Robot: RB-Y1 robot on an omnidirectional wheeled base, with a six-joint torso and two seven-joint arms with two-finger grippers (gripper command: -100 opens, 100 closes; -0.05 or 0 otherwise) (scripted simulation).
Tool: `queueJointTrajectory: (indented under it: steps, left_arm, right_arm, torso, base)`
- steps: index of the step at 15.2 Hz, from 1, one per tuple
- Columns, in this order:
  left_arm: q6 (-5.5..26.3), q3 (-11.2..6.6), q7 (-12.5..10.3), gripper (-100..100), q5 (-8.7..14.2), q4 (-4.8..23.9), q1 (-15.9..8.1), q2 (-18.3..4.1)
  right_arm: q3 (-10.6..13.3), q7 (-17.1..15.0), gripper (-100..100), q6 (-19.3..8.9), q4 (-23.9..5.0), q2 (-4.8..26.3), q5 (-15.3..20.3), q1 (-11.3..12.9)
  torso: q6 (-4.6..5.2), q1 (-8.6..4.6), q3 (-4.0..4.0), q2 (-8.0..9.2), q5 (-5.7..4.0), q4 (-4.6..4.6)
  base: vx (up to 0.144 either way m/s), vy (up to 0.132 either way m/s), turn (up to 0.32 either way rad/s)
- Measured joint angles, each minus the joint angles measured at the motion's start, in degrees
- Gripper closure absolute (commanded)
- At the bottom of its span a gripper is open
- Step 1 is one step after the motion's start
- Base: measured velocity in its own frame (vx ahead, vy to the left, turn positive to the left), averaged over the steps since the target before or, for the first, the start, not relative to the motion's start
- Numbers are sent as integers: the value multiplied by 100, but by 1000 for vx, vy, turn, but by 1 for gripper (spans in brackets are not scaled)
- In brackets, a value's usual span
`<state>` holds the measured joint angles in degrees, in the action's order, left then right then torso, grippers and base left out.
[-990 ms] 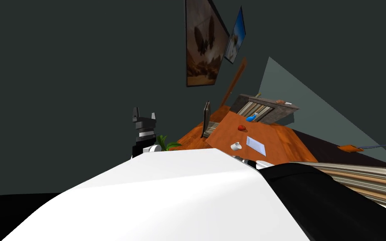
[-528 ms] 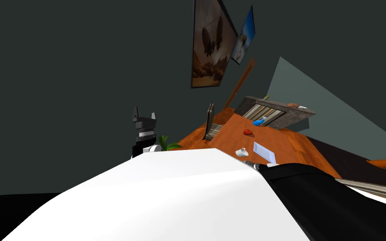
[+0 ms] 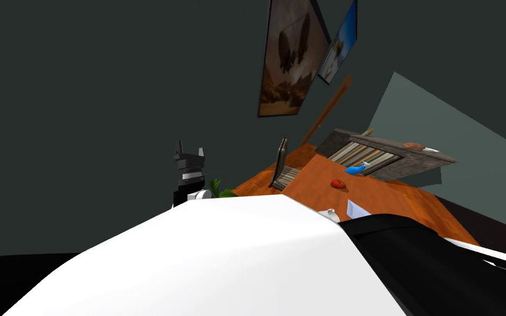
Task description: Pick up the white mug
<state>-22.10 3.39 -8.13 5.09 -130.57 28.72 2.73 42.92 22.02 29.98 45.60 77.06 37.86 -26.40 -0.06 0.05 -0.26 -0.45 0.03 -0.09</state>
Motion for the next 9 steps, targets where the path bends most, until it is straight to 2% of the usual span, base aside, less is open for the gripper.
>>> queueJointTrajectory:
  steps: [2,3,5,9]
  left_arm:
    - [0,0,0,0,0,0,0,0]
    - [0,0,0,0,0,0,0,0]
    - [0,0,0,0,0,0,0,0]
    - [0,0,0,0,0,0,0,0]
  right_arm:
    - [93,18,-100,13,-21,59,58,1]
    - [140,66,-100,84,-207,-13,108,90]
    - [265,92,-100,72,-153,7,175,50]
    - [435,280,-100,193,-391,-214,295,127]
  torso:
    - [5,5,5,10,-1,2]
    - [4,6,9,16,-1,3]
    - [3,1,10,17,-2,4]
    - [4,-11,7,11,-5,3]
  base:
    - [66,0,47]
    - [72,-22,133]
    - [59,-16,92]
    - [81,-39,98]
